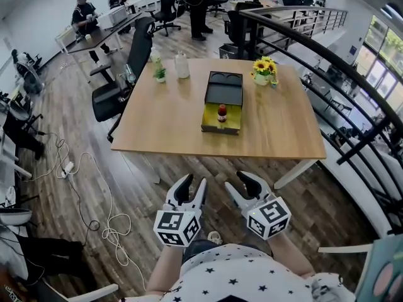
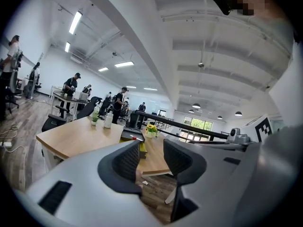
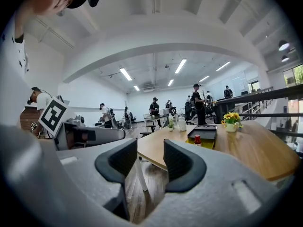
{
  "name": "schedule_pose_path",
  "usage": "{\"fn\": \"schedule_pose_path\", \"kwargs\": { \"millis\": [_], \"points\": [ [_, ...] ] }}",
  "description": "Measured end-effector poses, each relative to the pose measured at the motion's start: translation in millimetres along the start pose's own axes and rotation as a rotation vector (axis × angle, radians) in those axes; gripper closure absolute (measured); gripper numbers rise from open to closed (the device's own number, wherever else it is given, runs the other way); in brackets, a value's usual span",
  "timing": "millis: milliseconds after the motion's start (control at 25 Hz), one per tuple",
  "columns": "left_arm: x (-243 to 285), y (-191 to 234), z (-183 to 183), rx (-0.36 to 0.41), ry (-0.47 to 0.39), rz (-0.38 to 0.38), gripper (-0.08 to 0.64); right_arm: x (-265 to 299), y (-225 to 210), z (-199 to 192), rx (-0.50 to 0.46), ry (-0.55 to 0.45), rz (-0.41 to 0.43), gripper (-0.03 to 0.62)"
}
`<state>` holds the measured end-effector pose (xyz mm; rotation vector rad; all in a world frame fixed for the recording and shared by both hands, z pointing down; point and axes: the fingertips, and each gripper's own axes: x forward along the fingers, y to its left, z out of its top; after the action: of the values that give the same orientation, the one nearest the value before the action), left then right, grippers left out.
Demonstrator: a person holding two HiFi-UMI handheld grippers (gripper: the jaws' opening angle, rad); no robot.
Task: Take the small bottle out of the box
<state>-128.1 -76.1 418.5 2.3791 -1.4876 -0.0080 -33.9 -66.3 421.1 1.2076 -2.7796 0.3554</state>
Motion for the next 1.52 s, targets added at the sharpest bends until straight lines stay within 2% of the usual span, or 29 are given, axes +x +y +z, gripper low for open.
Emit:
{"fn": "schedule_pose_path", "kwargs": {
  "millis": [240, 800, 1520],
  "points": [
    [19.4, 19.0, -2.3, 0.005, 0.011, -0.008, 0.411, 23.3, -9.4, -0.9, -0.01, -0.003, -0.008, 0.436],
    [76.5, 37.7, 9.2, 0.01, 0.022, -0.014, 0.411, 56.5, -52.6, 3.5, 0.039, -0.002, -0.044, 0.436],
    [222.8, 77.8, 24.7, -0.008, 0.037, -0.011, 0.407, 146.3, -176.5, 48.1, -0.004, -0.023, -0.052, 0.436]
  ]
}}
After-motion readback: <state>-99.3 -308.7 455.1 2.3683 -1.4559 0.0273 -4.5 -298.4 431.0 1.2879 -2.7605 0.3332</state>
